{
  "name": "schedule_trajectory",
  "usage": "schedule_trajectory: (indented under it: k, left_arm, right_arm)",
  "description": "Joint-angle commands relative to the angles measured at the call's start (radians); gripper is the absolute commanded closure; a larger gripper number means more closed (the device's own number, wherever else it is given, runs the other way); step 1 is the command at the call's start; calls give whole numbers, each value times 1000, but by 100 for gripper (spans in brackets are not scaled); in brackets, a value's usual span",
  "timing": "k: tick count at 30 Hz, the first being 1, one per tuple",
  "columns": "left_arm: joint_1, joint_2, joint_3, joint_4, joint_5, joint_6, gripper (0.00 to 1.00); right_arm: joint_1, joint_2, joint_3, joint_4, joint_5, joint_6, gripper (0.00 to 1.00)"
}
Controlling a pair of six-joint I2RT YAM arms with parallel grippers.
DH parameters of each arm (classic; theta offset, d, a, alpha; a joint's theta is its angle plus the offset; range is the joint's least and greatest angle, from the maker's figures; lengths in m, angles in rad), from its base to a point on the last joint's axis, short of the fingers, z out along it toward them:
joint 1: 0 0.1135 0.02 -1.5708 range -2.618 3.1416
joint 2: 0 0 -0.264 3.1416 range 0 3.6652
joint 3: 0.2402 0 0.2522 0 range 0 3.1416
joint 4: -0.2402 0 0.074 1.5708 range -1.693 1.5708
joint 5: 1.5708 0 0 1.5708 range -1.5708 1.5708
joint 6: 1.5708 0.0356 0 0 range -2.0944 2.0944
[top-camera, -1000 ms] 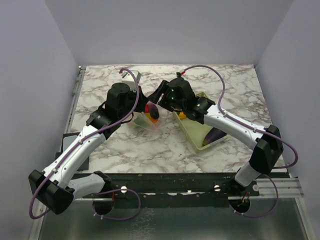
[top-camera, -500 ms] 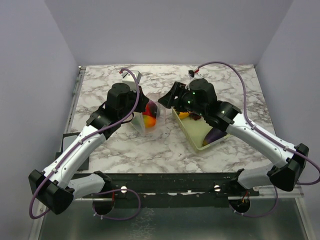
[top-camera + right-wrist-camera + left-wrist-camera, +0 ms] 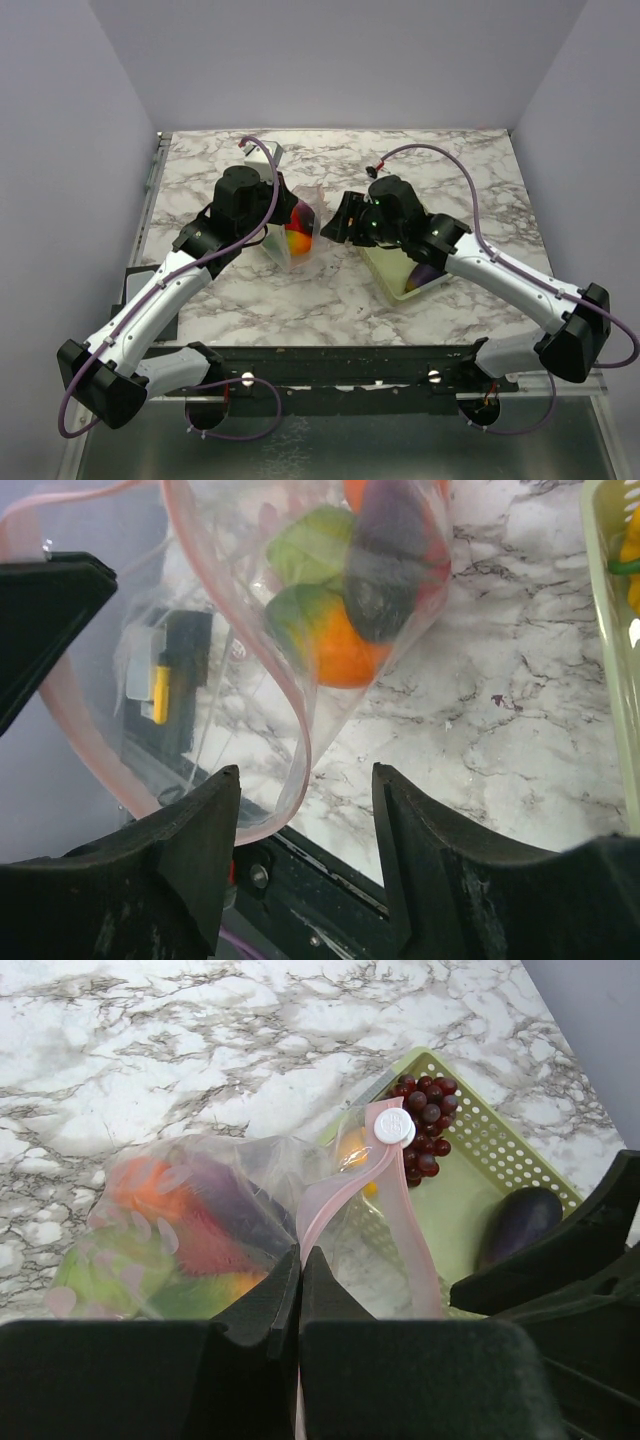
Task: Place the food in the zip-top bag and seal the zipper
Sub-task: Adjust the zipper food storage bag at the center of the board.
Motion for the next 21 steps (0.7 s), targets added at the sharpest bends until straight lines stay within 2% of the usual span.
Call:
schedule_trajectory:
  k: [1, 6, 9, 12, 15, 21]
  left_arm:
    - [0, -13, -8, 21, -10, 1, 100]
    - [0, -15, -6, 20, -6, 2, 100]
    - [0, -17, -6, 21, -4, 3, 100]
    - [1, -16, -6, 21, -5, 2, 100]
    - [0, -14, -5, 20, 1, 6, 99]
    - [0, -29, -2, 12, -33, 22, 98]
  right_arm:
    - [6, 48, 1, 24, -76, 2, 41]
    - [6, 96, 28, 39, -89, 8, 44]
    - [6, 124, 54, 40, -87, 11, 50]
    - [6, 141, 81, 34, -86, 7, 69]
    - [6, 138, 112, 23, -78, 3, 98]
    - [6, 120, 214, -26, -62, -40, 99]
